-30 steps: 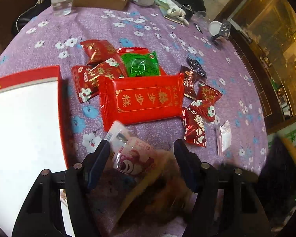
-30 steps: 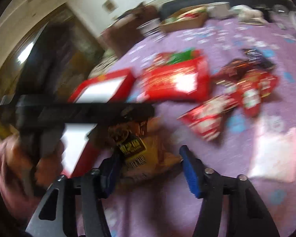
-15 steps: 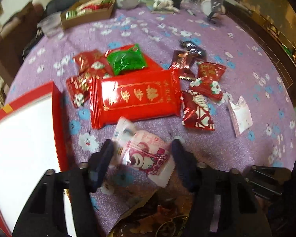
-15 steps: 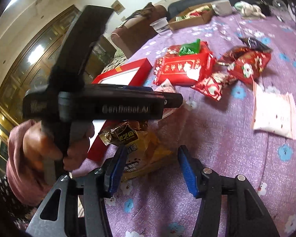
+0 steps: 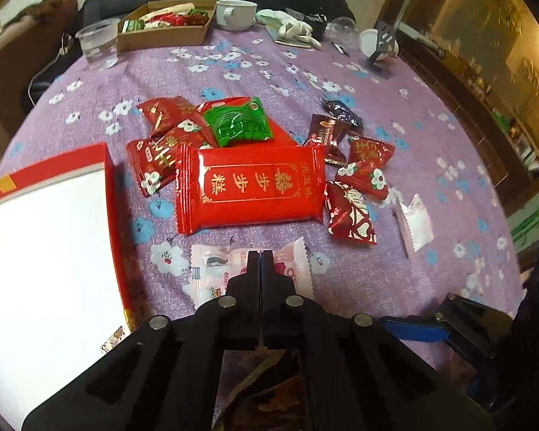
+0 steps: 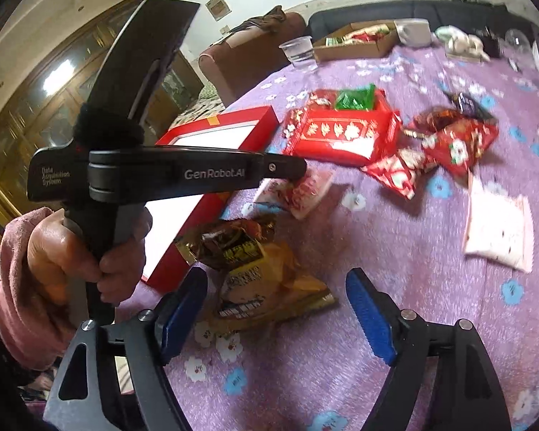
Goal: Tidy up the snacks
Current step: 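Grasp the pink Lotso wafer with left gripper while right grasps the sesame bag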
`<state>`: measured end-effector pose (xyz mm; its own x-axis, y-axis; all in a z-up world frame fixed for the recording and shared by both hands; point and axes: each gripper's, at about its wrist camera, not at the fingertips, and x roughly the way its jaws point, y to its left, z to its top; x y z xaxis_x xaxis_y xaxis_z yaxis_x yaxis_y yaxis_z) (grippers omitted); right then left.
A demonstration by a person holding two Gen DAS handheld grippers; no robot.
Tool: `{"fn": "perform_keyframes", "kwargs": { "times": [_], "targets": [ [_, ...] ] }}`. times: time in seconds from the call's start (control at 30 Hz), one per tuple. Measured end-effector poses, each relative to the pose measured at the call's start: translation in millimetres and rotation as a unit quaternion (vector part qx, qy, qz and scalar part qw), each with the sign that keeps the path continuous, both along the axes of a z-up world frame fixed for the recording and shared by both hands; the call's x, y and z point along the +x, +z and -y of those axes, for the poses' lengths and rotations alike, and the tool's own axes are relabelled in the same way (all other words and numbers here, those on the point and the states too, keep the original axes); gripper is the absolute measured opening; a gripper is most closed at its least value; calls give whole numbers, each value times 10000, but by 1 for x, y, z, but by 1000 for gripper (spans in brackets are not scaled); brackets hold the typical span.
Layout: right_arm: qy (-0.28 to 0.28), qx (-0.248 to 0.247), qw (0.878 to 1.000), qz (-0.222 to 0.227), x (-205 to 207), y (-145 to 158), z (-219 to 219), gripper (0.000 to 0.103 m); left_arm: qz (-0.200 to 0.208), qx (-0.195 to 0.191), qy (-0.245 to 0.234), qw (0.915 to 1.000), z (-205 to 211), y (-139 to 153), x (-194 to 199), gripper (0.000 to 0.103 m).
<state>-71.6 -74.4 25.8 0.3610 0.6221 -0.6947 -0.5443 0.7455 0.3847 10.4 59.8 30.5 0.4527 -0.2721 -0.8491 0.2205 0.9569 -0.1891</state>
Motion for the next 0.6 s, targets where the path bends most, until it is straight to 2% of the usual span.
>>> {"fn": "perform_keyframes", "kwargs": {
  "times": [0.13, 0.2, 0.23, 0.27, 0.3, 0.33, 0.37, 0.43, 0.5, 0.53, 0.57, 0.6],
  "targets": [
    [211, -471, 9984, 233, -2, 5, -31, 83, -85, -29, -88, 9999, -2, 1, -1, 0],
    [315, -867, 9954, 276, -3, 0, -46, 82, -74, -11, -162, 9998, -2, 3, -3, 5],
    [372, -1126, 9925, 286, -4, -5, -53, 79, -72, 1, -199, 9998, -2, 4, -4, 15],
    [398, -1359, 9893, 357, -5, -9, -58, 75, -79, 54, -213, 9997, -1, 4, -4, 32],
    [445, -1524, 9858, 539, -9, -10, -63, 73, -48, 145, -198, 9997, 0, 5, -4, 39],
    [488, -1625, 9839, 560, -12, -11, -64, 69, 37, 207, -230, 9995, 1, 7, -5, 45],
    [443, -1574, 9850, 545, -14, -10, -60, 60, 148, 275, -321, 9990, 2, 11, -7, 45],
    [205, -1211, 9918, 341, -11, -6, -38, 52, 402, 558, -583, 9959, 7, 18, -11, 45],
    [-8, -1034, 9945, 150, -8, -7, -17, 48, 731, 996, -1058, 9867, 15, 27, -20, 47],
    [-132, -987, 9950, 113, -9, -7, -6, 47, 845, 1163, -1258, 9816, 17, 29, -23, 54],
    [-300, -981, 9947, 75, -9, -7, 8, 45, 995, 1408, -1509, 9734, 21, 31, -28, 65],
    [-445, -971, 9943, 39, -10, -6, 19, 45, 1185, 1710, -1771, 9620, 25, 32, -35, 72]
  ]
}}
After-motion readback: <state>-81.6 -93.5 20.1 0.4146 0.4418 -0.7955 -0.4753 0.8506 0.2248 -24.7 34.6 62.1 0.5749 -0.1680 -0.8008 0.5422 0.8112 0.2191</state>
